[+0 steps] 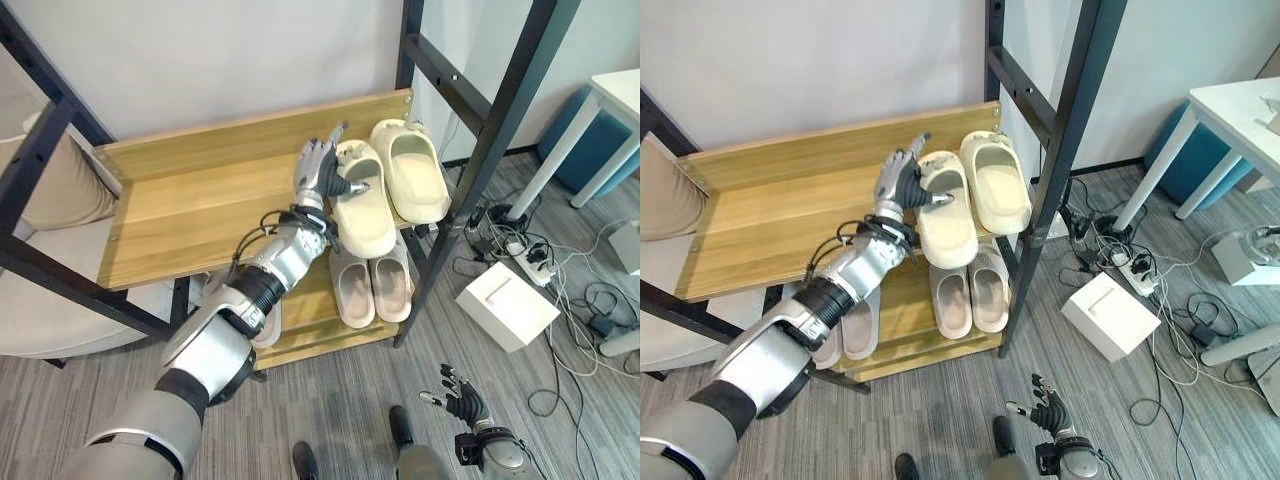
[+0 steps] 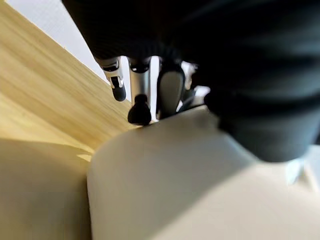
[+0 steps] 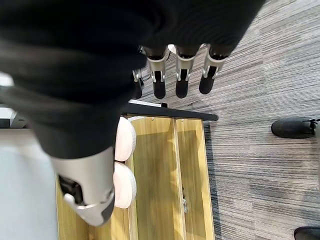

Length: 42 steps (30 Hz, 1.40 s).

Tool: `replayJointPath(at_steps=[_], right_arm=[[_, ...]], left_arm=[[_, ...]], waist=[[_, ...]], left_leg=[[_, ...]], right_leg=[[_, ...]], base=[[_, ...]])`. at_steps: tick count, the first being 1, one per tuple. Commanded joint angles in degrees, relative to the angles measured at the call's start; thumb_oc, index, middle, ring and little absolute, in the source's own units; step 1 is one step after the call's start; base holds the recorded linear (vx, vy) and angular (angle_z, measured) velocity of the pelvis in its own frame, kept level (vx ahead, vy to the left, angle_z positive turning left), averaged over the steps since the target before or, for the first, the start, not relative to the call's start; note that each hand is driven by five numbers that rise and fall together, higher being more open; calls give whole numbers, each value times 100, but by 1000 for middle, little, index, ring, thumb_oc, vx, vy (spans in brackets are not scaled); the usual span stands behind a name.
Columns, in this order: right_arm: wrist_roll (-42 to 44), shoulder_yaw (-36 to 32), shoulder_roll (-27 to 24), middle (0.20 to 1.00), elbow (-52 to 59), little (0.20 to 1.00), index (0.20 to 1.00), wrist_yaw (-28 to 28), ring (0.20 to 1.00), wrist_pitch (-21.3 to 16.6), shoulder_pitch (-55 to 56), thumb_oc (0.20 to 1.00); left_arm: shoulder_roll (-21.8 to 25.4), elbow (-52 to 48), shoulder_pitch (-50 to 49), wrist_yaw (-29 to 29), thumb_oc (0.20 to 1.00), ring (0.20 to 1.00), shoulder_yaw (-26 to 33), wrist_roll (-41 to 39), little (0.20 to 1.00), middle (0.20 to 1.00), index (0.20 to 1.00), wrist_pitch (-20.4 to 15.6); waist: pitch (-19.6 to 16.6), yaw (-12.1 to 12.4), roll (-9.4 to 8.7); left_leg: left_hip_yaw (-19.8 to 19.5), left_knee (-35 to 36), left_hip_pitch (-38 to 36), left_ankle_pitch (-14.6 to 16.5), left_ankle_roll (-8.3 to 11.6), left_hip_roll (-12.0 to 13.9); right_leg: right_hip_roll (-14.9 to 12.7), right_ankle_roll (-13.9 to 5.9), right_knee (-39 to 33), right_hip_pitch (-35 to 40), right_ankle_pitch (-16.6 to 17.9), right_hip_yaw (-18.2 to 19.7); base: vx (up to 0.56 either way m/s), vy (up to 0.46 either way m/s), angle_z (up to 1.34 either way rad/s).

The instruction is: Arrange the slippers neatly on the shoe rack.

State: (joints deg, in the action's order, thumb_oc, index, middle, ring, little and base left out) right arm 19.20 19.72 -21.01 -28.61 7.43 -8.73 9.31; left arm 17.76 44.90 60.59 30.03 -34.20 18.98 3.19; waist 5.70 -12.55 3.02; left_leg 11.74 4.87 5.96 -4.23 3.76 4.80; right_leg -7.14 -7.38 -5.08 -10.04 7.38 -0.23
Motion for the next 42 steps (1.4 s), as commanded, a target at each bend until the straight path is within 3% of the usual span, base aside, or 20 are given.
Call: replayJointPath(at_steps=[1,4,7,16,20,27,29,30,33,36,38,42], right_arm=[[114,90,-136,1000,359,1000,1000,52,1000,-347,-92,1000],[116,89,-178,1000,373,1000,1000,34,1000,-377,-89,1000],[128,84,-181,1000,379,1000,1000,22,1000,-381,-90,1000],[210,-8,-40,1000,339,1000,1000,-15,1000,-311,-81,1000],[193,10,124,1000,269,1000,1000,-103,1000,-204,-97,1000],[126,24,316,1000,145,1000,1000,-244,1000,-71,-172,1000],[206,-72,395,1000,146,1000,1000,-328,1000,-19,-68,1000],[220,-78,411,1000,137,1000,1000,-359,1000,3,-40,1000],[225,-77,523,1000,-18,1000,1000,-494,1000,105,38,1000],[176,-20,564,1000,-157,1000,1000,-612,1000,166,-136,1000],[132,9,525,1000,-125,1000,1000,-657,1000,164,-234,1000],[136,50,524,1000,-200,1000,1000,-638,1000,158,-374,1000]], left_arm=[[18,776,708,52,1000,1000,-131,255,1000,1000,1000,46],[405,735,1042,162,1000,1000,-118,224,1000,1000,1000,43],[459,672,1075,190,1000,1000,-87,200,1000,1000,1000,31],[178,-14,630,-45,1000,1000,195,-150,1000,1000,1000,-145],[-52,-1308,-51,-165,1000,1000,672,-1305,1000,1000,1000,-672],[-38,-3154,-1016,-696,1000,1000,1045,-2469,1000,1000,1000,-1320],[21,-4693,-2008,-1565,1000,1000,1285,-4387,1000,1000,1000,-1978],[-16,-4981,-2239,-1867,1000,1000,1256,-4862,1000,1000,1000,-2011],[48,-6049,-3178,-3080,1000,1000,911,-6050,1000,1000,1000,-1773],[471,-6399,-4063,-4400,1000,1000,13,-6808,1000,1000,1000,-938],[736,-6031,-4532,-4749,1000,1000,-239,-6768,1000,1000,1000,-720],[953,-5618,-5068,-4840,1000,1000,-270,-6450,1000,1000,1000,-645]], waist=[[170,-271,-97],[173,-301,-67],[169,-306,-65],[52,-223,-81],[-76,-50,-114],[-232,224,-142],[-291,353,-170],[-307,374,-176],[-366,484,-210],[-393,603,-219],[-401,626,-226],[-401,638,-235]], left_leg=[[-192,13,-216,241,256,396],[-147,13,-235,240,266,394],[-147,13,-253,249,264,392],[-217,13,-370,295,238,380],[-345,13,-414,282,219,338],[-521,13,-413,228,212,309],[-569,13,-442,231,206,283],[-576,13,-453,234,203,282],[-600,13,-530,264,191,264],[-639,13,-622,311,149,241],[-638,13,-670,329,128,227],[-599,13,-730,361,111,225]], right_leg=[[81,-213,8,169,-420,-162],[89,-209,8,167,-413,-133],[93,-208,8,188,-415,-129],[82,-186,8,362,-470,-242],[63,-164,8,525,-507,-383],[53,-150,8,676,-529,-564],[40,-150,8,750,-529,-645],[37,-151,8,773,-533,-656],[17,-147,8,899,-562,-714],[-3,-140,8,1023,-603,-778],[-2,-136,8,1074,-609,-766],[-12,-126,8,1122,-613,-752]], base=[[0,-7,-16],[7,-7,-9],[2,-1,-3],[4,3,2],[10,17,15],[-8,19,14],[-12,31,2],[7,24,5],[14,36,21],[0,59,9],[7,26,0],[7,9,-2]])
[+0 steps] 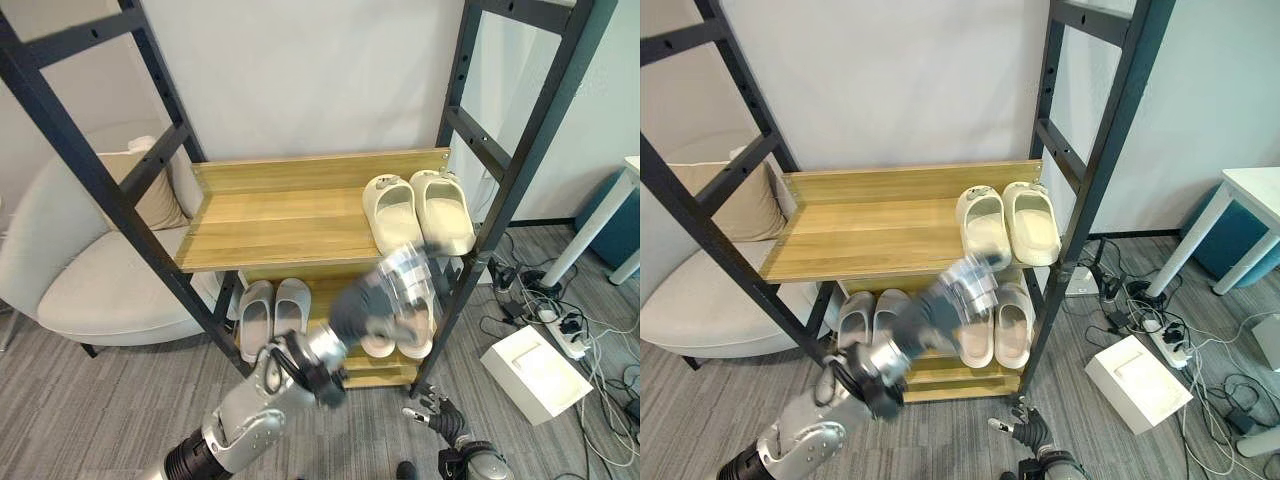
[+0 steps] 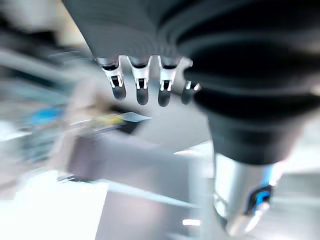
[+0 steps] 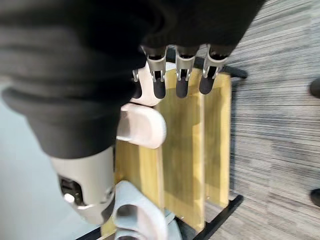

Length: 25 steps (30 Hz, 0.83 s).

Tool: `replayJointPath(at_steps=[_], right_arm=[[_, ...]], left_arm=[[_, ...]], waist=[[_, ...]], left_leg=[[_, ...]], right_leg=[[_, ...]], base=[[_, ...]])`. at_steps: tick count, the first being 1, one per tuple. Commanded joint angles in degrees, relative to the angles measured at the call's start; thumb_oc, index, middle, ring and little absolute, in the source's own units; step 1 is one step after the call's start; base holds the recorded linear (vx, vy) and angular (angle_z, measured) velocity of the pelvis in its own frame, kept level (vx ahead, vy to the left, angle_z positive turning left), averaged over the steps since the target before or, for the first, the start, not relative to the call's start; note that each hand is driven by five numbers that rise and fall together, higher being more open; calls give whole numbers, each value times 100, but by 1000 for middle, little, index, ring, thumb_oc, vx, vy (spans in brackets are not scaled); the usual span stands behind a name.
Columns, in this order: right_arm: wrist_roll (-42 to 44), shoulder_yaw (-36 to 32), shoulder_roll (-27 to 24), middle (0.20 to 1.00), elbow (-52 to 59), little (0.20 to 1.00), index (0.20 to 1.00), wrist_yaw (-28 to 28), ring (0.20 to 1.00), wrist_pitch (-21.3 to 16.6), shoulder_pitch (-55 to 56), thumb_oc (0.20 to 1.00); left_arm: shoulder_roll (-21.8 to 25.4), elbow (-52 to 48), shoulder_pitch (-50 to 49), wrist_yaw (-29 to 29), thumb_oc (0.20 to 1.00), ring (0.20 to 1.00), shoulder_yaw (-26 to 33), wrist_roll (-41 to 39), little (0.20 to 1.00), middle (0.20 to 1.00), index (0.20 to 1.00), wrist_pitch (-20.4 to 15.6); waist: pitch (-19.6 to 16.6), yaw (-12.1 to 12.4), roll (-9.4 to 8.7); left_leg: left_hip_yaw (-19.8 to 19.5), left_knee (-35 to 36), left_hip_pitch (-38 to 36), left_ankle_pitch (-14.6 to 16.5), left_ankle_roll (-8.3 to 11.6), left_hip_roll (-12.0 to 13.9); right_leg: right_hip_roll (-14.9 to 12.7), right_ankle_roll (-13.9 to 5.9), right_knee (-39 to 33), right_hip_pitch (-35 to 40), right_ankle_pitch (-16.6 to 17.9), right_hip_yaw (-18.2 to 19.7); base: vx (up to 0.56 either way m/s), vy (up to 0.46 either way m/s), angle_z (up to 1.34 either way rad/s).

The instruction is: Arrange the slippers neatly on the shoe rack.

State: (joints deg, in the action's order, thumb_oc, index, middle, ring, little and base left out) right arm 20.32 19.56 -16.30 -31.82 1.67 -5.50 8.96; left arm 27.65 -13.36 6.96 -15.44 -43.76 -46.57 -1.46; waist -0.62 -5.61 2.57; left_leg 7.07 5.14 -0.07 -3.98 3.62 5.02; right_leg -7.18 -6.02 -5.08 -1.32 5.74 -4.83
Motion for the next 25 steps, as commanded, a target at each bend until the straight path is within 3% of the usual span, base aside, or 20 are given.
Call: replayJointPath(at_steps=[1,3,4,8,11,14,17,25], right_arm=[[25,71,55,1000,119,1000,1000,-61,1000,-167,-338,1000],[22,82,53,1000,111,1000,1000,-53,1000,-173,-363,1000],[28,110,47,1000,92,1000,1000,10,1000,-183,-464,1000],[62,60,3,1000,160,1000,1000,52,1000,-172,-408,1000],[50,-106,-1,1000,168,1000,1000,183,1000,-166,-292,1000],[40,-169,41,1000,105,1000,1000,271,1000,-168,-305,1000],[57,-307,175,1000,-57,1000,1000,487,1000,-194,-356,1000],[56,-350,220,1000,-155,1000,1000,614,1000,-184,-453,1000]], left_arm=[[-38,214,290,-296,1000,1000,688,110,1000,1000,1000,-185],[12,318,148,-261,1000,1000,743,265,1000,1000,1000,-209],[-60,1005,-523,-32,1000,1000,1101,726,1000,1000,1000,-304],[-334,1895,-1049,209,1000,1000,1469,1107,1000,1000,1000,-305],[-653,3011,-1519,871,1000,1000,2132,1829,1000,1000,1000,-413],[-889,3495,-1527,1214,1000,1000,2410,2010,1000,1000,1000,-467],[-1339,4583,-1404,1871,1000,1000,2877,2231,1000,1000,1000,-546],[-1392,4773,-1402,1997,1000,1000,2994,2262,1000,1000,1000,-563]], waist=[[231,-57,-191],[236,-54,-196],[254,-32,-237],[258,-38,-252],[260,-9,-270],[262,10,-280],[258,49,-316],[268,73,-323]], left_leg=[[-129,-14,-131,337,125,203],[-124,-14,-145,344,122,201],[-86,-14,-191,351,108,197],[-56,-14,-225,348,96,199],[-52,-14,-235,332,76,195],[-61,-14,-226,317,73,193],[-73,-14,-213,292,61,188],[-77,-14,-218,297,54,182]], right_leg=[[-8,-262,8,254,-451,-290],[-8,-261,8,262,-454,-280],[-5,-243,8,289,-458,-246],[-6,-224,8,294,-456,-202],[-13,-205,8,298,-455,-180],[-16,-196,8,299,-458,-192],[-16,-179,8,301,-459,-213],[-20,-176,8,291,-460,-203]], base=[[0,0,0],[0,0,0],[0,0,0],[-2,0,-12],[-14,-6,-7],[-8,-4,4],[0,0,0],[0,0,0]])
